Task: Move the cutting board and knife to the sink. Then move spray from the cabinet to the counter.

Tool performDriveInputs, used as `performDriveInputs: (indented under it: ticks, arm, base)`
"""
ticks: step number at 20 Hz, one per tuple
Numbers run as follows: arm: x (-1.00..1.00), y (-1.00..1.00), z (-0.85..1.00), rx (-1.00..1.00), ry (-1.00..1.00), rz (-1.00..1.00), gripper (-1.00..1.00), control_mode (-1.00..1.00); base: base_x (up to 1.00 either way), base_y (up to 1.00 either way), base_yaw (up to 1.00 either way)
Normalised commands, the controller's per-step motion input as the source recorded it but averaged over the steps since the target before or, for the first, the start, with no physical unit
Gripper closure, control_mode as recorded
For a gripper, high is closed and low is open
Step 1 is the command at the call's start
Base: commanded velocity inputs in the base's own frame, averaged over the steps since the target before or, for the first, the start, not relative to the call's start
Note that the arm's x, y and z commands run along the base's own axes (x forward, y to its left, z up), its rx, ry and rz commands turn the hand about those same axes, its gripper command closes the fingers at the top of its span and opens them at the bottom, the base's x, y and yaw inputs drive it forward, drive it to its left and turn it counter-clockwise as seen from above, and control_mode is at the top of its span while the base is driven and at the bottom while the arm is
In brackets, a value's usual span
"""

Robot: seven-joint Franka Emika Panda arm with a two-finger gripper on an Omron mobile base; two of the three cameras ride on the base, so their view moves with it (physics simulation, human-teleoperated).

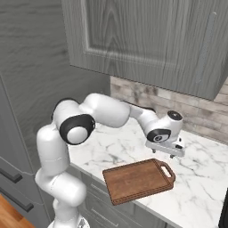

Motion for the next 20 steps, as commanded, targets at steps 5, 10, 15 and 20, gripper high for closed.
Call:
performDriveInputs:
  ticks: [5, 10, 15, 20]
  arm:
    - [-0.9, 0.01, 0.0, 0.13, -0.15, 0.0, -1.0, -1.0]
    - [-0.86, 0.05, 0.17, 0.07, -0.27, 0.0, -1.0, -1.0]
    - [-0.9, 0.17, 0.18, 0.05, -0.27, -0.01, -1.0, -1.0]
    - [-0.74, 0.47, 0.11, 0.02, -0.17, -0.11, -1.0, -1.0]
  base:
    - [0.0, 0.0, 0.0]
    - [0.0, 0.0, 0.0]
    - [0.0, 0.0, 0.0]
    - [0.0, 0.0, 0.0]
